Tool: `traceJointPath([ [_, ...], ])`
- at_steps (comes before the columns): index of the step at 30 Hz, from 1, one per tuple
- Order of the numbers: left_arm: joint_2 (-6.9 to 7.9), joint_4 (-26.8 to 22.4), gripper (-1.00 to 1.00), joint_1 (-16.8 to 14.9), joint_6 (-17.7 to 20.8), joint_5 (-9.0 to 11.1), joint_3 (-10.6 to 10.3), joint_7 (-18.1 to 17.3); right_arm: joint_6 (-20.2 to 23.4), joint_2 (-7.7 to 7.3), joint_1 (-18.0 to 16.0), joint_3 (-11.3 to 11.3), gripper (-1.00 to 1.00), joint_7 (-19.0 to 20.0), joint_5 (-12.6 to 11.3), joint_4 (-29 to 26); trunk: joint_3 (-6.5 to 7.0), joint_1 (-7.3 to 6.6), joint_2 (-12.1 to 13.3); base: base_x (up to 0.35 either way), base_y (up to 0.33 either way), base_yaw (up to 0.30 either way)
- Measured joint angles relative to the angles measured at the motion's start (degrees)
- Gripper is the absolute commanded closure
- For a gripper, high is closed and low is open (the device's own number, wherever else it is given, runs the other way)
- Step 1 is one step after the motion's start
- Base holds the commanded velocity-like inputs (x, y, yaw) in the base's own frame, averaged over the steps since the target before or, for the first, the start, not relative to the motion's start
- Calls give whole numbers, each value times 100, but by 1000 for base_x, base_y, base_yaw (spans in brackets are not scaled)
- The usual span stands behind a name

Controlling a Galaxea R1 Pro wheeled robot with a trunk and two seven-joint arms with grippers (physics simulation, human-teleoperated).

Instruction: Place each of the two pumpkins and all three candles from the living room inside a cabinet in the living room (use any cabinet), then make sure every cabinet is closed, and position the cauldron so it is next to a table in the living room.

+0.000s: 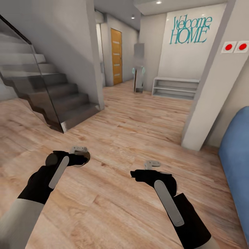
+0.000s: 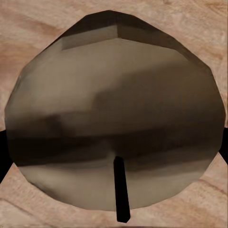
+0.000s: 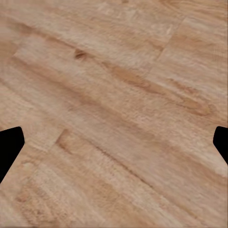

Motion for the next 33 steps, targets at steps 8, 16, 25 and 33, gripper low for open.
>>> traceJointPath([
  [8, -2, -3, 100, 0, 0, -1, 0, 0, 0, 0, 0, 0, -100, 0, -3, 1, -18, 0, 0, 0, 0, 280],
  [16, 4, -4, 100, 0, 0, -3, 0, -3, 0, 0, 0, 0, -100, 0, -4, 2, -36, 0, 0, 0, 0, 280],
  [25, 4, -4, 100, 0, 0, -4, 0, -2, 0, 0, 0, 0, -100, 0, -4, 0, -57, 0, 0, 0, 0, 280],
  [33, 4, -4, 100, 0, 0, -6, 0, 1, 0, 0, 0, 0, -100, 0, -4, 0, -75, 0, 0, 0, 0, 279],
])
